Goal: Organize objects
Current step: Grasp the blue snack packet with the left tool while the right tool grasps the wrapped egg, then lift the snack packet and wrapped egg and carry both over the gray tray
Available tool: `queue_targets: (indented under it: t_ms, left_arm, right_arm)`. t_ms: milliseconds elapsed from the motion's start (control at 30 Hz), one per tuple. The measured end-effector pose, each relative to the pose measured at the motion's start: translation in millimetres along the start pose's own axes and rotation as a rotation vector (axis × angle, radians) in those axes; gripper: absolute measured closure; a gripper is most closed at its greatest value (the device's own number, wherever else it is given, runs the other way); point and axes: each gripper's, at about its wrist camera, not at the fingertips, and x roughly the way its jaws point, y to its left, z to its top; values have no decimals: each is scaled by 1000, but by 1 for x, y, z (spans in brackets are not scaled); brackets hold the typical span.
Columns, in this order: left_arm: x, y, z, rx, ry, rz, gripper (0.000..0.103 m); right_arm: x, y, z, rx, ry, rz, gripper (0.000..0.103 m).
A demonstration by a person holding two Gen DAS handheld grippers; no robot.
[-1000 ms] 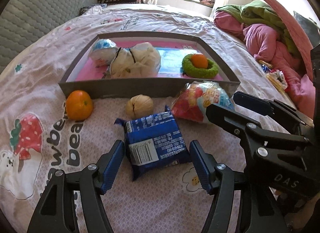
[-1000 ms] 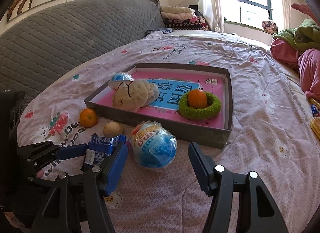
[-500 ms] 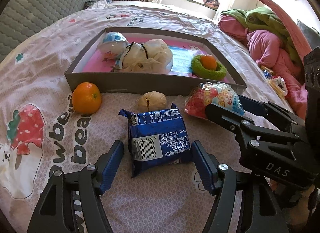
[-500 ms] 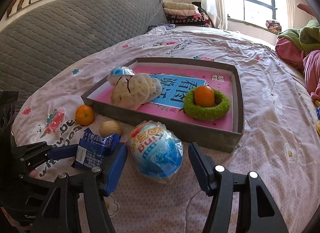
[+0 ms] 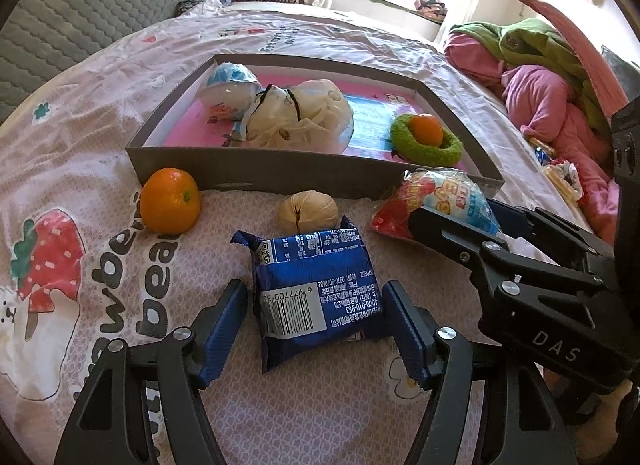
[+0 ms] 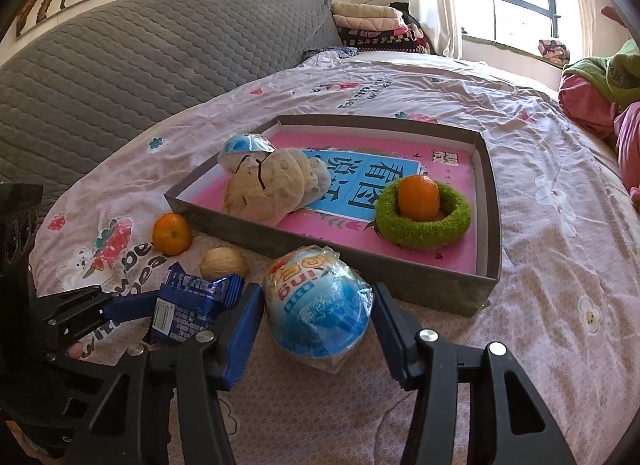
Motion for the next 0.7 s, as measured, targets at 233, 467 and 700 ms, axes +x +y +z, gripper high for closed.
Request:
queue_targets:
  t_ms: [233, 467, 700]
  left_arm:
    - [-1, 3, 1, -16, -2, -19, 37]
    - [-4, 3, -2, -8, -8, -28, 42]
    - [-8, 2, -6, 13, -17, -26, 44]
  right_arm:
    - [-5, -3, 0, 17, -13, 1, 49]
    - [-11, -8, -2, 39, -22, 8, 49]
    - [-13, -9, -3, 49, -27, 12, 49]
